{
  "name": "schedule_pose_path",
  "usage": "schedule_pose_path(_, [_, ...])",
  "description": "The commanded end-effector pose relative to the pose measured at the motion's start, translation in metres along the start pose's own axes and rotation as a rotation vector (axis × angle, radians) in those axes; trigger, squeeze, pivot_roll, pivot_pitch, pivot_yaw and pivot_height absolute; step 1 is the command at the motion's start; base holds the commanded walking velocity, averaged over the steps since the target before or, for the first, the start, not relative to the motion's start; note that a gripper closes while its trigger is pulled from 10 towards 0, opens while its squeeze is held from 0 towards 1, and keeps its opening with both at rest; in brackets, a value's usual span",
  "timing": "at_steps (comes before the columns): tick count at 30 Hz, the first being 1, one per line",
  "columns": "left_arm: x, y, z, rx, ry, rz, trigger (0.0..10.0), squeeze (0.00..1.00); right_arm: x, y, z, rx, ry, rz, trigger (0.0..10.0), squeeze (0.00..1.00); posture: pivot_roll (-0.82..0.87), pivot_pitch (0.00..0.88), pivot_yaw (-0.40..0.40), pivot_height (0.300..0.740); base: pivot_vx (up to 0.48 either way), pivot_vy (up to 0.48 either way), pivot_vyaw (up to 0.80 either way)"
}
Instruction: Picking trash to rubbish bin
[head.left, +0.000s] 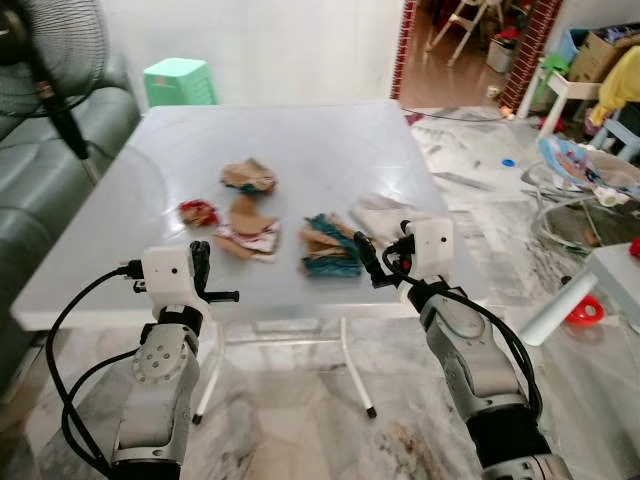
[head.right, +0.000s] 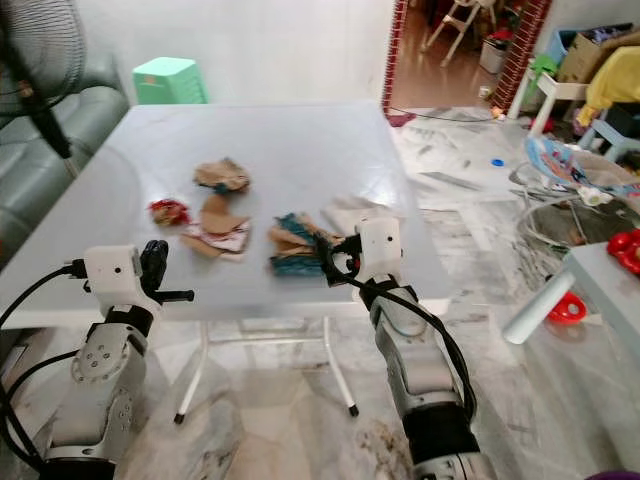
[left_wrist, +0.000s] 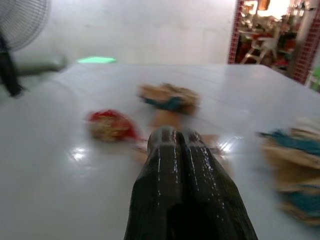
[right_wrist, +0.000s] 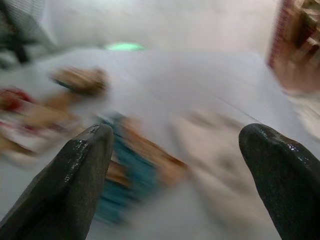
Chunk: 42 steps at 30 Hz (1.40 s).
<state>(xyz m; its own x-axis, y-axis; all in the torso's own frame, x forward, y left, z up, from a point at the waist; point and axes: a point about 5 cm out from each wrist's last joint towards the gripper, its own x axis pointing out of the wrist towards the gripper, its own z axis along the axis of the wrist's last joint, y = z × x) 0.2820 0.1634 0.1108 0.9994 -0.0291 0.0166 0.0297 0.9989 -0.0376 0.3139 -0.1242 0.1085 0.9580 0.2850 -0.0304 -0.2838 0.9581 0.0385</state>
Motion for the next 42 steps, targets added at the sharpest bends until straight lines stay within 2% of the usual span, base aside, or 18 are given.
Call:
schedule_pose_path(1, [-0.004, 0.011, 0.002, 0.025, 0.002, 0.025, 10.0, 0.0, 0.001, 0.004, 0.008, -0.002, -0.025, 0.001, 10.0, 0.0, 0.01, 0.0, -0.01, 0.74, 0.274, 0.0, 0.0])
schedule_pose_path(6, [-0.01, 0.014, -0.006, 0.029, 0.042, 0.034, 10.0, 0.0, -0.005, 0.0, 0.003, -0.018, -0.008, -0.004, 10.0, 0.0, 0.0, 0.0, -0.008, 0.74, 0.052, 0.0, 0.0])
schedule_pose_path(13, [-0.003, 0.011, -0.006, 0.037, 0.055, 0.005, 10.0, 0.0, -0.003, -0.006, 0.011, -0.079, -0.012, 0.057, 10.0, 0.0, -0.01, 0.0, 0.005, 0.74, 0.0, 0.0, 0.0])
schedule_pose_path(15, [0.001, 0.009, -0.001, 0.06, 0.069, -0.07, 10.0, 0.0, -0.001, -0.01, 0.018, -0.116, -0.005, 0.116, 10.0, 0.0, -0.02, 0.0, 0.018, 0.74, 0.0, 0.0, 0.0])
schedule_pose_path(18, [0.002, 0.009, 0.0, 0.071, 0.075, -0.096, 10.0, 0.0, -0.001, -0.011, 0.022, -0.135, -0.007, 0.132, 10.0, 0.0, -0.02, 0.0, 0.028, 0.74, 0.0, 0.0, 0.0])
schedule_pose_path(21, [-0.003, 0.005, 0.003, 0.104, 0.085, -0.151, 10.0, 0.0, -0.008, -0.013, 0.028, -0.2, -0.02, 0.154, 10.0, 0.0, -0.02, 0.0, 0.038, 0.74, 0.0, 0.0, 0.0])
schedule_pose_path(25, [-0.008, 0.004, 0.006, 0.123, 0.075, -0.169, 10.0, 0.0, -0.014, -0.014, 0.032, -0.211, -0.035, 0.157, 10.0, 0.0, -0.02, 0.0, 0.041, 0.74, 0.0, 0.0, 0.0])
schedule_pose_path(29, [-0.005, 0.009, 0.012, 0.107, 0.044, -0.123, 10.0, 0.0, -0.023, -0.027, 0.031, -0.204, -0.046, 0.084, 10.0, 0.0, -0.03, 0.0, 0.039, 0.74, 0.0, 0.0, 0.0])
schedule_pose_path(32, [-0.001, 0.021, 0.015, 0.071, 0.036, -0.031, 10.0, 0.0, -0.03, -0.036, 0.029, -0.201, -0.048, -0.001, 10.0, 0.0, -0.03, 0.0, 0.034, 0.74, 0.0, 0.0, 0.0])
schedule_pose_path(37, [-0.001, 0.026, 0.016, 0.076, 0.025, 0.006, 10.0, 0.0, -0.032, -0.036, 0.028, -0.2, -0.053, -0.036, 10.0, 0.0, -0.03, 0.0, 0.035, 0.74, 0.0, 0.0, 0.0])
schedule_pose_path(38, [-0.004, 0.03, 0.016, 0.051, 0.022, 0.048, 10.0, 0.0, -0.029, -0.032, 0.027, -0.186, -0.058, -0.053, 10.0, 0.0, -0.03, 0.0, 0.033, 0.74, 0.0, 0.0, 0.0])
schedule_pose_path(42, [-0.009, 0.024, 0.013, 0.045, 0.022, 0.04, 10.0, 0.0, -0.022, -0.023, 0.029, -0.176, -0.066, -0.027, 10.0, 0.0, -0.01, 0.0, 0.011, 0.74, 0.0, 0.0, 0.0])
